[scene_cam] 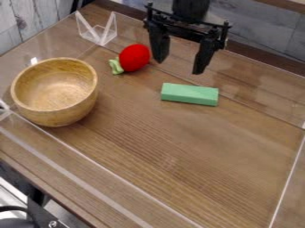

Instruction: Move the red fruit to the left

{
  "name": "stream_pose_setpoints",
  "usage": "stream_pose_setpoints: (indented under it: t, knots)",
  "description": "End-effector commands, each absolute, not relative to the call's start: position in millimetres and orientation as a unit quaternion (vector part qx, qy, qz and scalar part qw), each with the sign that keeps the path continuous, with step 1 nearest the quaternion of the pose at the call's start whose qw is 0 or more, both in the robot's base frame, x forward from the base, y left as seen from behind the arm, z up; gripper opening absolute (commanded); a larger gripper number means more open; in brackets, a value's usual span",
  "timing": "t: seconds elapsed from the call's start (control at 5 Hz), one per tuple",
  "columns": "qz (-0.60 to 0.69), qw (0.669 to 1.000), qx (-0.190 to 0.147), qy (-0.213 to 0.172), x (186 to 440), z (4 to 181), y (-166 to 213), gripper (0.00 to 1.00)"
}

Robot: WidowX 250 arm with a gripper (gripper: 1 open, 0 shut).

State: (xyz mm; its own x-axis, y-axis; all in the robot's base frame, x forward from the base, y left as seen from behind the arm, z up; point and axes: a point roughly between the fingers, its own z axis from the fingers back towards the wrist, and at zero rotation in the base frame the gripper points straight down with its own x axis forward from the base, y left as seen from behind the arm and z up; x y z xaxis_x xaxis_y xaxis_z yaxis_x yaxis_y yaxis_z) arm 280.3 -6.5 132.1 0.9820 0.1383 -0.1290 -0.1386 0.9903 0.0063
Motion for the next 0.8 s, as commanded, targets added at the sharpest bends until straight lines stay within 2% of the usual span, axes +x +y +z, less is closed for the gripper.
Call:
stream_pose_setpoints:
  t: [0.0, 0.2, 0.6]
  knots:
    - [0.099, 0.995, -0.006, 0.016, 292.2, 153.3, 10.4, 1.00]
    - [0.124, 0.992, -0.008, 0.008, 298.5, 150.5, 32.5, 1.00]
    - [0.069, 0.997, -0.020, 0.010, 279.2, 154.0, 4.6, 1.00]
